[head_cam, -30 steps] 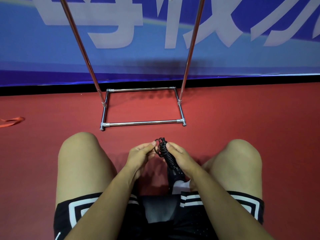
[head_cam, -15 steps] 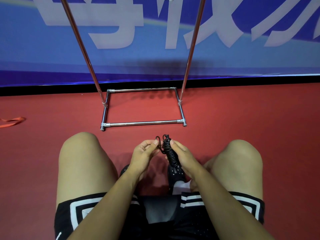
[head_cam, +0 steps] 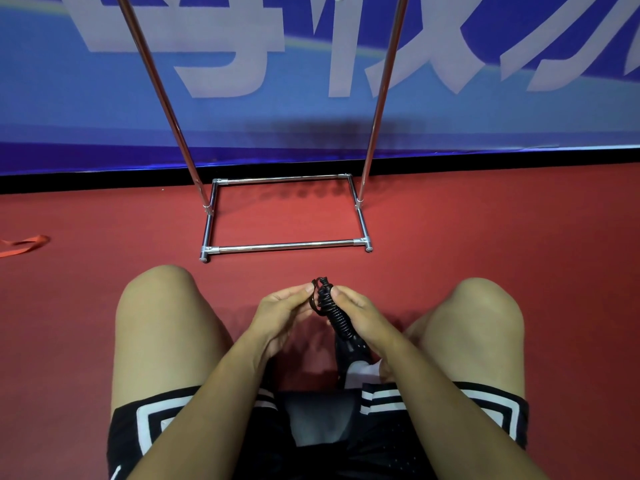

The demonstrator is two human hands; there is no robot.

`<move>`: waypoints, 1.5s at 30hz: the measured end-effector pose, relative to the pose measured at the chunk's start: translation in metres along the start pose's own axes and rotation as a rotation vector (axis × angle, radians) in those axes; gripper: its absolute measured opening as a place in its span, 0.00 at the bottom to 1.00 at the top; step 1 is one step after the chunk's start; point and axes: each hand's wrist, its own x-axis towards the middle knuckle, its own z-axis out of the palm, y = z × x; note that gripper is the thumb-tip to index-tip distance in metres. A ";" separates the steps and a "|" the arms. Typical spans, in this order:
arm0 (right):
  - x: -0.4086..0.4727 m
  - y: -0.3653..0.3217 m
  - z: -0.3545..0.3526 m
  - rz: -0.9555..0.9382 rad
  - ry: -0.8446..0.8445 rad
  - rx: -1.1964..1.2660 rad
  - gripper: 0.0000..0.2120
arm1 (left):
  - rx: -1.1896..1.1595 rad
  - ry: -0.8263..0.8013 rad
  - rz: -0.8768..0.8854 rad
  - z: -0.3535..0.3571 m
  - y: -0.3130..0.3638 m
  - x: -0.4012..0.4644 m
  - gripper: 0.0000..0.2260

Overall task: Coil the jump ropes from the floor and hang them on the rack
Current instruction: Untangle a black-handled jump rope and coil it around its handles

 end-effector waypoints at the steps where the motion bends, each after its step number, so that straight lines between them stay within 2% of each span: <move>1: -0.001 -0.001 0.000 0.001 -0.005 -0.004 0.15 | 0.005 0.000 -0.024 -0.001 0.001 0.000 0.07; 14: -0.007 -0.005 -0.007 0.112 -0.131 0.022 0.13 | 0.156 -0.038 -0.167 -0.014 0.004 -0.001 0.13; 23: -0.003 -0.004 -0.010 0.144 -0.104 0.082 0.14 | 0.136 -0.141 -0.059 -0.008 0.001 0.000 0.15; 28: -0.002 -0.004 -0.010 0.151 -0.104 0.051 0.14 | 0.137 -0.126 -0.030 -0.007 -0.001 -0.001 0.11; 41: -0.010 -0.008 -0.003 -0.103 -0.088 -0.185 0.16 | 0.133 -0.081 -0.008 -0.003 -0.003 -0.002 0.10; 45: -0.011 -0.008 0.001 -0.166 -0.007 -0.308 0.26 | 0.121 -0.078 -0.015 -0.002 -0.005 -0.003 0.08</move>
